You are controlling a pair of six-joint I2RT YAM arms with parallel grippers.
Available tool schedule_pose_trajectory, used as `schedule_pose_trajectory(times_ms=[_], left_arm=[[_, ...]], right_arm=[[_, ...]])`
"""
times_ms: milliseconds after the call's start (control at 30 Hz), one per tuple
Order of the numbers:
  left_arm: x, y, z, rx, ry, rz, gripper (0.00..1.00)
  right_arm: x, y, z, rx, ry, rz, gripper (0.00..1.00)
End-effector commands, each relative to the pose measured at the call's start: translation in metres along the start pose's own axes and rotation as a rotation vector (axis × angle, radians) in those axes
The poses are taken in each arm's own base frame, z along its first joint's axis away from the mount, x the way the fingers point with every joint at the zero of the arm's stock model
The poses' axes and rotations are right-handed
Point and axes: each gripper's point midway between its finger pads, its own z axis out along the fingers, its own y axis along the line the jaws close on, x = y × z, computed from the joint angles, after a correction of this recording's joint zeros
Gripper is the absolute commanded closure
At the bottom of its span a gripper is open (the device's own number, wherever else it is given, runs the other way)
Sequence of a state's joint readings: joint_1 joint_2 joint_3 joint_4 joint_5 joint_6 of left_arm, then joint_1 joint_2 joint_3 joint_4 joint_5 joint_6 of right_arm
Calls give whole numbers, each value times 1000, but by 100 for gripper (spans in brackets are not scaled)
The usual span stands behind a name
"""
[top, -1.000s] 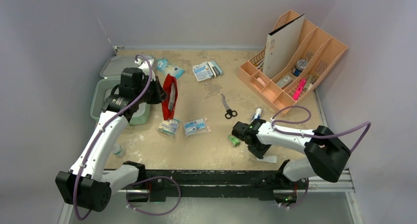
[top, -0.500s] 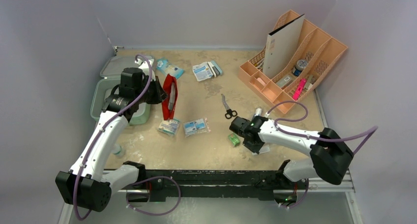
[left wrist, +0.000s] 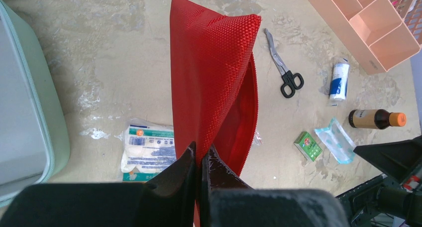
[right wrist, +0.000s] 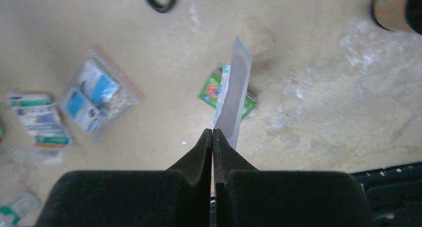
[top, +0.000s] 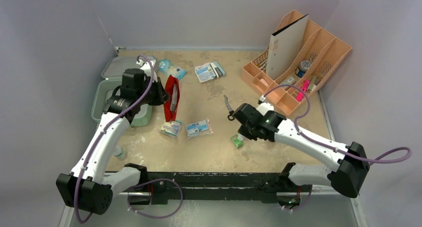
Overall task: Organize the medicine kit
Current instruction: Pick up the medical item at the center of the board, then place the medical item at the medicine pouch.
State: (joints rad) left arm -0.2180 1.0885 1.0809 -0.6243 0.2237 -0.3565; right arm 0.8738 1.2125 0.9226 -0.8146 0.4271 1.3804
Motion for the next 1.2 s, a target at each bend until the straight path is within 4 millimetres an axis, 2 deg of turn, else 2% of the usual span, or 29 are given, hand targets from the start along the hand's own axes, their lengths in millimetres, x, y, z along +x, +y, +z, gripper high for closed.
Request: schedule_pose_trajectory(times_ms=[0,233,500,800,933,1167], left_arm=[[-11,-5,-3,19,-32,3,100],[-9,-6,-1,26,-22,-4,100],[-5,-9,6,52,4,-25,100],[-3,-10,10,58,24,-40,100],[-1,-9,12,56,29,-41,100],[-1,-10,13,58,34,-43,100]], right_arm=[[-31,46,-26,-192,-100,-103,100],[-52,101,-54,-412,-189,-228,100],[-52,171,-93,-682,-175,-326,100],[-48,244,-139,-945,-103,-305,100],[-49,266,-149,-1011,-97,-266,100],[-56,288,-159,-1051,-106,-227,100]])
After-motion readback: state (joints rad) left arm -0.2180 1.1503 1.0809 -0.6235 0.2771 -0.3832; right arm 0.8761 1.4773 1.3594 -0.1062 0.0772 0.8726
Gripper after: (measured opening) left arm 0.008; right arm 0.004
